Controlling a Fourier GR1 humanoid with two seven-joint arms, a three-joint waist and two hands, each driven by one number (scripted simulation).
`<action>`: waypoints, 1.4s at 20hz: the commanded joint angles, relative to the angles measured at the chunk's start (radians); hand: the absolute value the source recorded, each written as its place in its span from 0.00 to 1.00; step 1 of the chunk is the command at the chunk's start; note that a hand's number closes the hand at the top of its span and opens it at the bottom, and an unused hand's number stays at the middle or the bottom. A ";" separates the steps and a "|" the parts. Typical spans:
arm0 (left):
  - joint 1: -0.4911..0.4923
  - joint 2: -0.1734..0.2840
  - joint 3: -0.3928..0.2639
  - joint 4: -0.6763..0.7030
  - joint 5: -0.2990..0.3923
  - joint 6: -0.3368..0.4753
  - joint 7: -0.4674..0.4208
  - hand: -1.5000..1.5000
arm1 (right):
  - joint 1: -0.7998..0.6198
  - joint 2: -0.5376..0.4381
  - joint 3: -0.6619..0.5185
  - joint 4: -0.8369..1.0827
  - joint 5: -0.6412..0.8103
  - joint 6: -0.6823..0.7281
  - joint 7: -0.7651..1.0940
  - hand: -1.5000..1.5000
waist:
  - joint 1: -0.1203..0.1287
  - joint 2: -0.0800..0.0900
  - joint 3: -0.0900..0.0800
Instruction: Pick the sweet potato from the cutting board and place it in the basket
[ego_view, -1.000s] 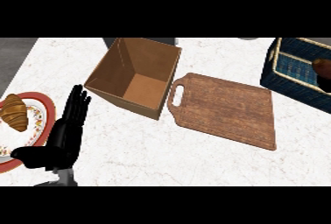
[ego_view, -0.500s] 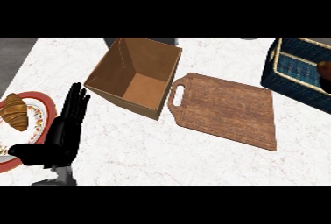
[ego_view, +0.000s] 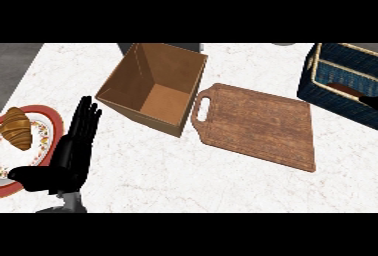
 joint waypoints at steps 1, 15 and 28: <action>0.017 -0.024 -0.044 -0.042 -0.043 0.030 0.025 0.50 | -0.029 0.013 -0.041 0.056 -0.052 -0.076 -0.083 0.00 | 0.005 0.001 0.001; -0.011 0.022 0.039 -0.007 0.019 -0.018 0.010 0.50 | 0.048 -0.099 -0.104 -0.168 -0.104 -0.159 0.023 0.00 | -0.006 -0.002 -0.001; -0.008 0.004 0.021 0.007 0.001 -0.010 0.009 0.50 | 0.317 -0.187 -0.388 -0.358 -0.485 0.108 -0.088 0.00 | -0.018 -0.004 0.000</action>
